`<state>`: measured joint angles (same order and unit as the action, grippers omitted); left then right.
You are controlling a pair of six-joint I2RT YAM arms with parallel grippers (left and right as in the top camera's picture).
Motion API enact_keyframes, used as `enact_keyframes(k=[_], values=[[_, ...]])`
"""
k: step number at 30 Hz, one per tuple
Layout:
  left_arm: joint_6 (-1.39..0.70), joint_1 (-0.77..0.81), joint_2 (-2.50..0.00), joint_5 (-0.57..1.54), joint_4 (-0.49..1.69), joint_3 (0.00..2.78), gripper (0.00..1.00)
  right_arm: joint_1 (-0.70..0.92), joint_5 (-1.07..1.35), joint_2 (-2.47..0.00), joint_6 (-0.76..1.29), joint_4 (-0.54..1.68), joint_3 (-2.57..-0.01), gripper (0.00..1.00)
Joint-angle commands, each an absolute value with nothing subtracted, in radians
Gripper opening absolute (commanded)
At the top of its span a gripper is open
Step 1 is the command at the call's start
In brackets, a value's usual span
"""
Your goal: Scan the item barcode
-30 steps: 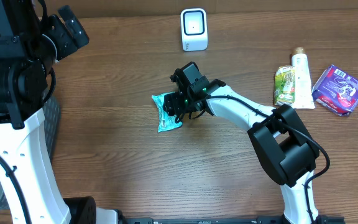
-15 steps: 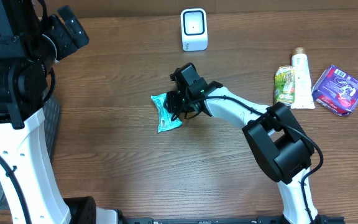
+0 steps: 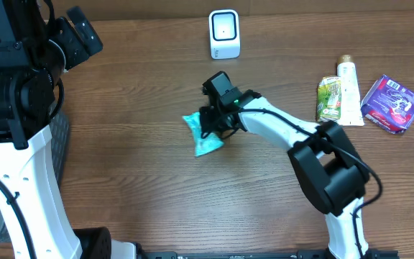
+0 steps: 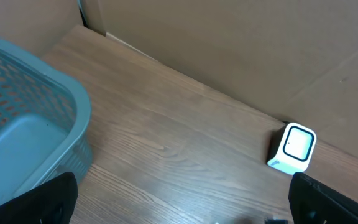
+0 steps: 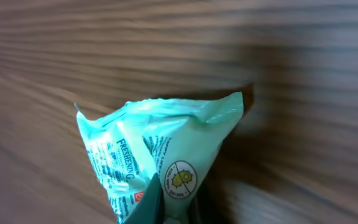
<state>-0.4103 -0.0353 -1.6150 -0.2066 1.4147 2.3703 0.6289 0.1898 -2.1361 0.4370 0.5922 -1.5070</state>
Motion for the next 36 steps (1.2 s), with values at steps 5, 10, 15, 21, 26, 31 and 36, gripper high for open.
enact_keyframes(k=[5, 10, 15, 21, 26, 31, 36], values=[[-0.388, -0.039, -1.621, -0.22, 1.415, 2.376, 0.99, 0.61, -0.317, -2.012, 0.384, 0.712, -1.529, 0.04], [-0.388, -0.039, -1.621, -0.22, 1.415, 2.376, 1.0, 0.586, -0.278, -2.025, 0.385, 0.709, -1.507, 0.04], [-0.388, -0.039, -1.621, -0.22, 1.415, 2.376, 1.0, 0.54, -0.204, -2.02, 0.389, 0.722, -1.512, 0.36], [-0.388, -0.039, -1.621, -0.22, 1.415, 2.376, 1.0, 0.472, -0.123, -2.009, 0.352, 0.841, -1.615, 0.57], [-0.388, -0.039, -1.621, -0.22, 1.415, 2.376, 0.99, 0.464, -0.009, -2.009, 0.306, 0.9, -1.678, 0.04], [-0.388, -0.039, -1.621, -0.217, 1.415, 2.376, 1.0, 0.484, 0.036, -2.024, 0.353, 0.865, -1.641, 0.04], [-0.388, -0.039, -1.621, -0.217, 1.415, 2.376, 1.0, 0.493, 0.047, -2.074, 0.397, 0.855, -1.622, 0.04]])
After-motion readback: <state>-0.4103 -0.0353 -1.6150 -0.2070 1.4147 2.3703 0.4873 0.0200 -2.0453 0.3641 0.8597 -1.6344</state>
